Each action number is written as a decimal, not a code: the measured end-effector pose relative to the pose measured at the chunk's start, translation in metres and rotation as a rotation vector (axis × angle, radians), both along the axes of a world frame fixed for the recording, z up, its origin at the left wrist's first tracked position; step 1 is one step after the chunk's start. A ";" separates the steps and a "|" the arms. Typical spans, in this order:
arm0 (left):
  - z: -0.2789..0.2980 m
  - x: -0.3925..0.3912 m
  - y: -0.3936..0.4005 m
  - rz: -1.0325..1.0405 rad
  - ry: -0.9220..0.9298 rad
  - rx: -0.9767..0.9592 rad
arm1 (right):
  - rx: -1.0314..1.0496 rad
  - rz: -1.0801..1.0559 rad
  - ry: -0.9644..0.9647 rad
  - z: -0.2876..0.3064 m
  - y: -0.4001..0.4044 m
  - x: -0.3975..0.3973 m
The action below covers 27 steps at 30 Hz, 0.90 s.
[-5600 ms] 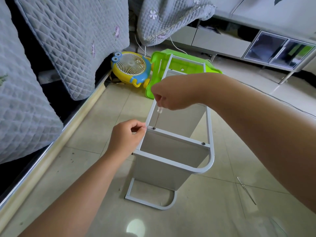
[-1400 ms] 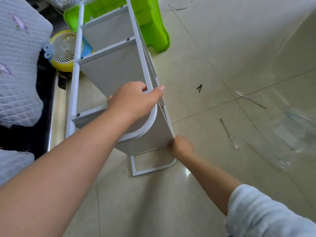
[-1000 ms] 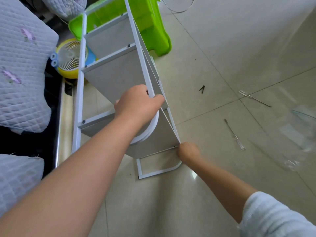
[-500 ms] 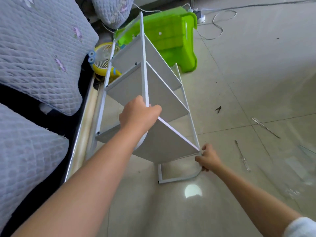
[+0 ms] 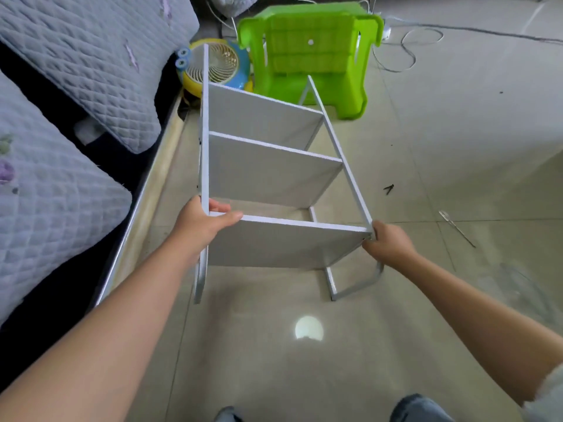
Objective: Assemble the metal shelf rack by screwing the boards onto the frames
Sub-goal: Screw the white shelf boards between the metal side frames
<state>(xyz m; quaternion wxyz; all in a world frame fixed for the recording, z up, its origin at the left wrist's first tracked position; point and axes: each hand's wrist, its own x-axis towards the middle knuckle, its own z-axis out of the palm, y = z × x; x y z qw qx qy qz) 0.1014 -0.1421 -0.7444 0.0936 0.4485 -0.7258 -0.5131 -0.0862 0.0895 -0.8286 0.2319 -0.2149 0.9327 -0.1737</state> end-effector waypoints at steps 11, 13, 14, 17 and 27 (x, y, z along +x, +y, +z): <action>-0.088 0.046 0.012 0.249 -0.044 0.157 | 0.144 0.124 0.069 0.017 -0.011 0.010; -0.087 0.043 0.011 0.263 -0.134 0.102 | 0.092 0.127 0.023 0.022 -0.012 0.007; -0.087 0.042 0.011 0.258 -0.178 0.047 | 0.088 0.128 0.028 0.023 -0.014 0.005; -0.085 0.037 0.007 0.221 -0.287 -0.156 | 0.040 0.079 0.044 0.018 -0.024 0.002; -0.094 0.045 0.006 0.134 -0.345 -0.362 | -0.326 -0.222 -0.251 0.003 -0.035 -0.002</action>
